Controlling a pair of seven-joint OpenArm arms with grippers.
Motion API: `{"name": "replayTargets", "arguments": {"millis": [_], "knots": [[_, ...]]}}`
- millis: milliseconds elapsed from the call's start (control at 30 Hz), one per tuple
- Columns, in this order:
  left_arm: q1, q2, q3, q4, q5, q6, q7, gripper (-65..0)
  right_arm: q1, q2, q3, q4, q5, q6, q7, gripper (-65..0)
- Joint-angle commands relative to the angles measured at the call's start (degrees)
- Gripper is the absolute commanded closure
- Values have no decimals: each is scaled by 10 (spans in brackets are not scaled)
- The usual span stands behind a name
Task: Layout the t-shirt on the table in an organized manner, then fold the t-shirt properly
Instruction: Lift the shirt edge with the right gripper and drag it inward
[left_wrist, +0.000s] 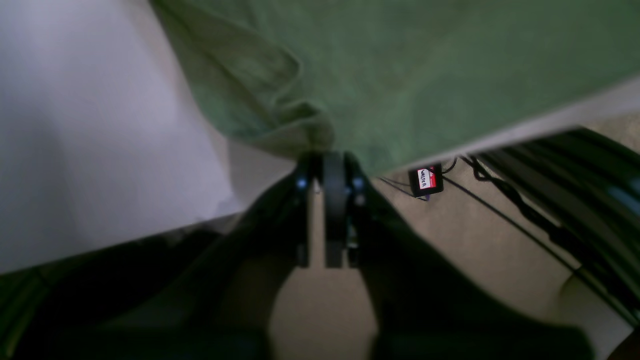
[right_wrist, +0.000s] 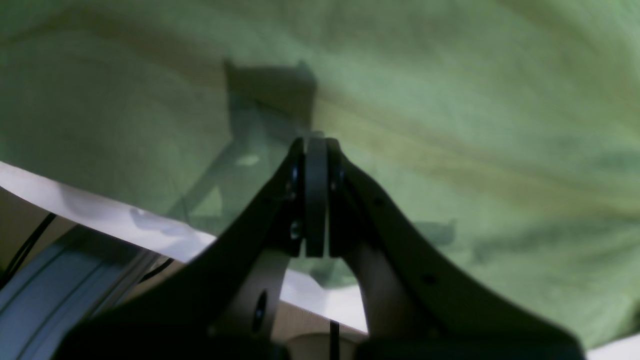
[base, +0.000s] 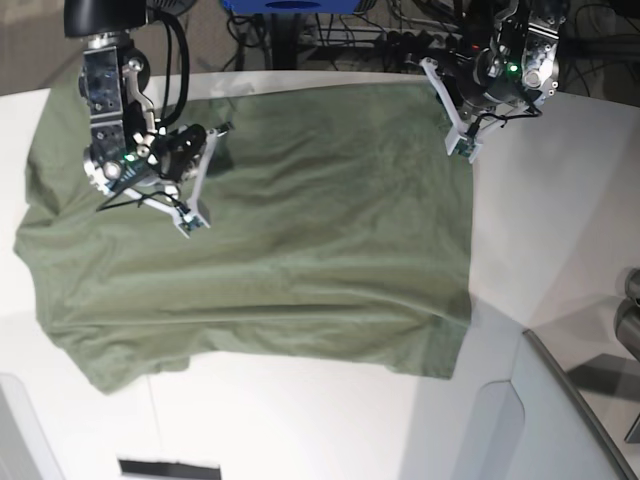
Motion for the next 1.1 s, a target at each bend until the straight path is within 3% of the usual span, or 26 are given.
{"name": "replayTargets", "arguments": {"millis": [0, 300, 367, 567, 700, 933, 1067], "knots": [[6, -4, -3, 18, 2, 0, -4, -79, 14, -1, 0, -7, 1, -1, 4, 0], [38, -4, -56, 33, -1, 0, -6, -79, 69, -9, 6, -150, 1, -1, 42, 0], [36, 0, -71, 35, -3, 0, -28, -77, 79, -10, 25, -181, 2, -1, 48, 0], [19, 42, -72, 53, -3, 0, -66, -77, 81, -24, 81, -201, 2, -1, 55, 0], [-25, 76, -71, 18, -2, 0, -65, -77, 56, -24, 79, -159, 2, -1, 52, 0], [-89, 73, -70, -77, 3, 0, -66, -76, -15, -22, 48, 7, 0, -1, 35, 0], [-98, 62, -66, -124, 3, 0, -92, -76, -46, -21, 96, 58, -1, -1, 35, 0]]}}
